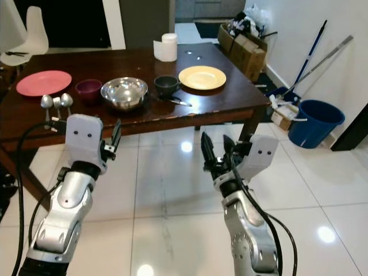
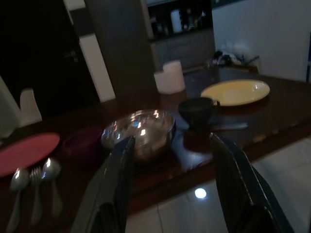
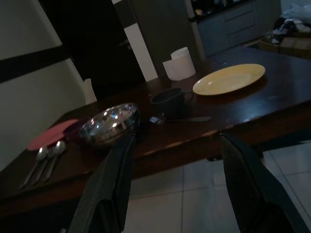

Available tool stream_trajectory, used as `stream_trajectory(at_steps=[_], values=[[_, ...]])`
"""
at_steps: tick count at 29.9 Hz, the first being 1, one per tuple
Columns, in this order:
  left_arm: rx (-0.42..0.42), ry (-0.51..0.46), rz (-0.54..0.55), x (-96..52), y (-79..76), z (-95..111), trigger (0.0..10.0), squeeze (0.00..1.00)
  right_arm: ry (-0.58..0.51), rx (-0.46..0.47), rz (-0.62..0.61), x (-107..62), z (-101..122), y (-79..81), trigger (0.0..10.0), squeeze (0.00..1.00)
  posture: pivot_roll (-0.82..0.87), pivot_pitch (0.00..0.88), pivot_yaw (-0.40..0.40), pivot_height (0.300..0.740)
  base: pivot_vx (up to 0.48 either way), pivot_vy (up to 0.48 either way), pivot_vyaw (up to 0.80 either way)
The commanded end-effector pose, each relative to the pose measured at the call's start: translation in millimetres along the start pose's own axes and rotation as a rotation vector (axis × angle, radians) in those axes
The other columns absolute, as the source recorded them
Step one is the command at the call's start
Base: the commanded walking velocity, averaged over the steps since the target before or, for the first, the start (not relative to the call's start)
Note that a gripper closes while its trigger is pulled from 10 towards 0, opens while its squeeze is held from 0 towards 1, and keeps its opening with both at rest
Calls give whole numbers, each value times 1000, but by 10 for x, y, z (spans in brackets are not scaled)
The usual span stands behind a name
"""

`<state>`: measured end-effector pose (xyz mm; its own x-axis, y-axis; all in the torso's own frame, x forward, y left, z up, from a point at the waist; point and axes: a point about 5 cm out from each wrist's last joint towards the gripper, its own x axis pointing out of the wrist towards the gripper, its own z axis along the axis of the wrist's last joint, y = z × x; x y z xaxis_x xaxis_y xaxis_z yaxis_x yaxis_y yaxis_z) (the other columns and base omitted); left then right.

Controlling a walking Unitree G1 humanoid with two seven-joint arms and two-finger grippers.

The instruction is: Setting the table

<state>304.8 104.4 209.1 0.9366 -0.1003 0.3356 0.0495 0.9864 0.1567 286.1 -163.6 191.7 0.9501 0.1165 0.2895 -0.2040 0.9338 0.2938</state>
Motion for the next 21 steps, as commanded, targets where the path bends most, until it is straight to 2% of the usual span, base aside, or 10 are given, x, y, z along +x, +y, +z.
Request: stream_trajectory(at_steps=[1, 13, 19, 21], values=[[-7, 21, -8, -12, -22, -31, 10000, 0, 20, 3, -17, -22, -40, -37, 10000, 0, -95, 0, 104, 740, 469, 0, 0], [-10, 20, -10, -11, -24, -30, 10000, 0, 40, -20, -2, -30, -63, -36, 10000, 0, -93, 0, 105, 740, 469, 0, 0], [-9, 21, -14, -10, -29, -28, 10000, 0, 79, -141, 32, -54, -83, -49, 10000, 0, -94, 0, 107, 740, 469, 0, 0], [-9, 21, -16, -12, -31, -28, 10000, 0, 82, -155, 28, -62, -83, -73, 10000, 0, -95, 0, 107, 740, 469, 0, 0]])
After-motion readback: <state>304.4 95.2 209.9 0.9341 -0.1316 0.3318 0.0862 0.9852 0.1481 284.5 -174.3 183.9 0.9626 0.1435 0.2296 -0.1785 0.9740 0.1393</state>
